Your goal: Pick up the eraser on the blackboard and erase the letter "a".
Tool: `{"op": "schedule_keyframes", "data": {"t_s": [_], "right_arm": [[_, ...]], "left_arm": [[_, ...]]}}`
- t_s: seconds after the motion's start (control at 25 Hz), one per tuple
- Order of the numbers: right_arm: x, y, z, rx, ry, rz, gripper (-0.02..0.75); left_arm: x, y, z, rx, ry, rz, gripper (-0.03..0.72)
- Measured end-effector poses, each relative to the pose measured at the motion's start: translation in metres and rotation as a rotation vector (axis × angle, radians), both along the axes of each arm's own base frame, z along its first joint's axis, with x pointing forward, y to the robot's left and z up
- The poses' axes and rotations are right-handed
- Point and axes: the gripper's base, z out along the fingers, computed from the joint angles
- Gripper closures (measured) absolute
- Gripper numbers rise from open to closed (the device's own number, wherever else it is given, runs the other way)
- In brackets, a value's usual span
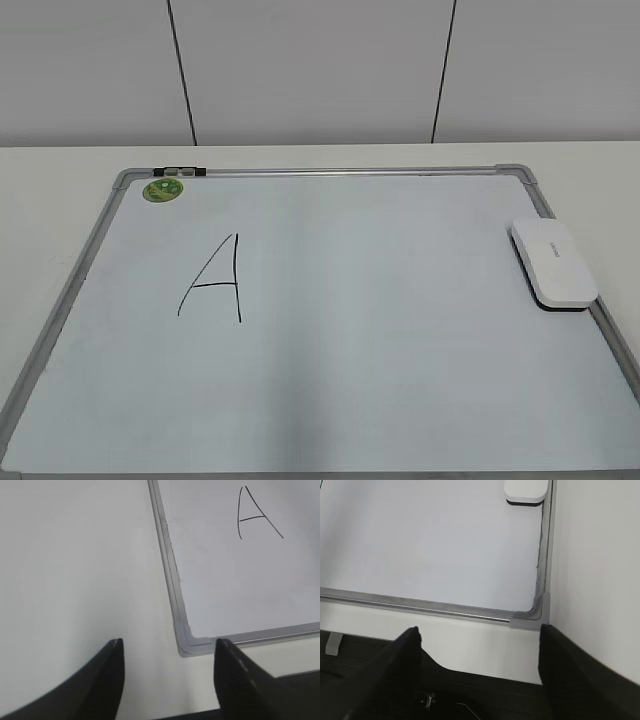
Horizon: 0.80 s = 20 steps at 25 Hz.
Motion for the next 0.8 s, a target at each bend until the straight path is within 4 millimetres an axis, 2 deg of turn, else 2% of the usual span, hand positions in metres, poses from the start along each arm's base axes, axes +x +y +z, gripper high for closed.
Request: {"op": "schedule_keyframes", "data": {"t_s": [0.8], "right_arm": [[-0.0006, 0.0034, 0.0003, 0.000, -0.006, 0.055, 0.199]], "left_arm": [[-0.0010, 0.0003, -0.0018, 0.003, -0.004, -0.002, 0.352]]}}
